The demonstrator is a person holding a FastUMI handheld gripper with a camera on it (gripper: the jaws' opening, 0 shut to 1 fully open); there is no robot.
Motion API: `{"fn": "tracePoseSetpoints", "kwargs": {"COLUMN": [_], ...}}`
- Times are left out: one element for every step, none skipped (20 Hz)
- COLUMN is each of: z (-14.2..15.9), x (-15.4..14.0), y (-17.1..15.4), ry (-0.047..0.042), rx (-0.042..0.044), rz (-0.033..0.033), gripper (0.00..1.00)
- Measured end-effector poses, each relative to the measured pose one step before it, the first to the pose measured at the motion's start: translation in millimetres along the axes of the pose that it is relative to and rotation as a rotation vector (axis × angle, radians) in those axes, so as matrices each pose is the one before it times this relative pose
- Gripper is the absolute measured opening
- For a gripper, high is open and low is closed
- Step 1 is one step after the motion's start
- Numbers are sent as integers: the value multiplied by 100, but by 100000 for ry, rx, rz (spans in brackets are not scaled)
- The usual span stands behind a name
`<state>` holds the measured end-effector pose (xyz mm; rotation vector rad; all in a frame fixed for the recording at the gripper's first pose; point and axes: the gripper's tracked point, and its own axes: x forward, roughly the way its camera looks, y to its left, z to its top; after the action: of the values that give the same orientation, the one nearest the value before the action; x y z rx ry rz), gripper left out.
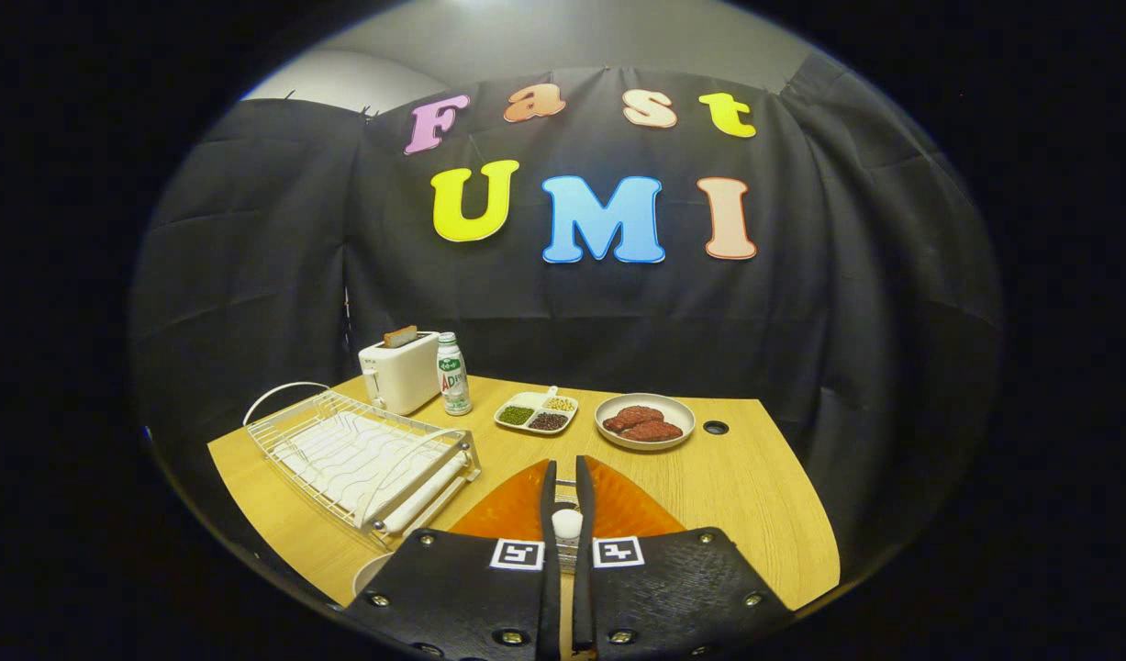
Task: Take the plate from the dish rack, then take the spoon from the basket and place it into the plate.
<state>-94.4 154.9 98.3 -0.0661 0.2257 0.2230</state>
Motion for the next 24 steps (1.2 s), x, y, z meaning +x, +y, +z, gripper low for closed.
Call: {"fn": "tracePoseSetpoints", "kwargs": {"z": [406,415,351,540,370,238,59,129,-176,-189,-329,-220,-320,-442,-557,-665,-646,-560,-636,-389,-377,-253,-365,-44], "x": [-447,-459,-424,-493,-355,-413,-242,-227,-243,-222,-237,-142,-163,-28,211,176,228,215,137,263,250,345,324,242], "y": [117,129,236,363,138,112,328,308,610,398,434,610,708,596,631,785,627,439,362,452,594,407,274,281], "ry": [48,405,218,-110,157,1068,1011,863,1822,1670,1574,1347,1616,1824,1548,2098,2114,1840,1861,1502,1170,1299,1203,854], "rx": [-515,-308,62,-376,-767,-907,-921,-753,-780,-1264,-1651,-1861,-1587,-1024,-475,-204,-252,-56,187,497,659,382,96,-128], "rz": [-513,-571,-174,350,-291,-204,92,490,1192,537,786,1420,1206,947,1045,1128,787,368,480,837,1099,773,581,588], "gripper": [5,5,5,5,5,5,5,5,5,5,5,5,5,5,5,5,5,5,5,5,5,5,5,5]}}
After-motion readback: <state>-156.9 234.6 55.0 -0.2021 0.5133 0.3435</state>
